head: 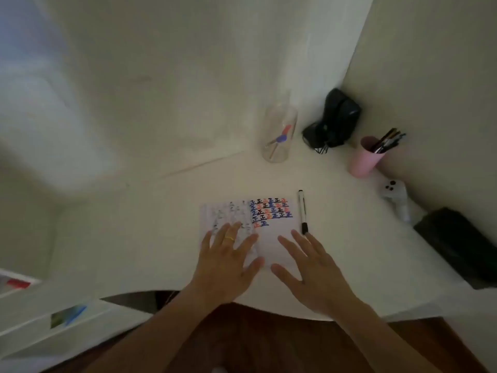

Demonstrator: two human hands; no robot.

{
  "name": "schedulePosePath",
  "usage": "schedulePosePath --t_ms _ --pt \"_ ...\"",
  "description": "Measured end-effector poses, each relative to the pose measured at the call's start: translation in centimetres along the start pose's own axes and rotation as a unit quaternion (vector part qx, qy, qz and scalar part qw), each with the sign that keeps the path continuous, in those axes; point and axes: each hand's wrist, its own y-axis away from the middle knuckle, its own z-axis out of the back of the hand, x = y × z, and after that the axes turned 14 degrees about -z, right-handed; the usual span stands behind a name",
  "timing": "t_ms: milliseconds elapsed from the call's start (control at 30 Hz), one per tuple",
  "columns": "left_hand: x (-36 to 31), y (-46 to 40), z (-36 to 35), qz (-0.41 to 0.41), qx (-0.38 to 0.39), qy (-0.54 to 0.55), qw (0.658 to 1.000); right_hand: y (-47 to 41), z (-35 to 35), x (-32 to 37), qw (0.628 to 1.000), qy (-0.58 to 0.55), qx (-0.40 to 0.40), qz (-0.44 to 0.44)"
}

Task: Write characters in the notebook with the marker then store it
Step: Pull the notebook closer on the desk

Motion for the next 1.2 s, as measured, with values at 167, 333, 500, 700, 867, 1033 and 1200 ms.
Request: schedulePosePath --t_ms 167,333,500,700,867,1033,1200 --pt "1.8 -1.8 -8.3 -0.026 -0.077 -0.019 0.996 -4.2 -8.0 -2.2 0.995 0.030 -0.090 0.033" --pt "2.3 -1.4 -11.9 -0.038 -0.155 -0.007 0.987 -4.9 -12.0 -3.5 0.981 0.019 -0.187 0.055" --pt "1.6 -1.2 -12.0 -0.034 -0.204 -0.014 0.978 -4.5 -12.3 -3.3 0.969 -0.011 -0.241 0.053" --pt "1.8 -0.8 -12.8 -0.020 -0.194 -0.029 0.980 -3.8 -12.7 -3.7 0.951 -0.030 -0.309 0.015" --pt "1.2 0.0 -12.5 -0.009 -0.142 0.000 0.990 -2.2 -12.1 -3.3 0.953 -0.026 -0.302 -0.001" --pt "1.2 0.1 -12.7 -0.002 -0.134 0.013 0.991 -2.2 -12.1 -3.1 0.949 -0.035 -0.312 -0.002" --pt "1.7 0.0 -12.8 -0.021 -0.127 -0.002 0.992 -3.0 -12.3 -3.2 0.948 -0.034 -0.317 -0.001"
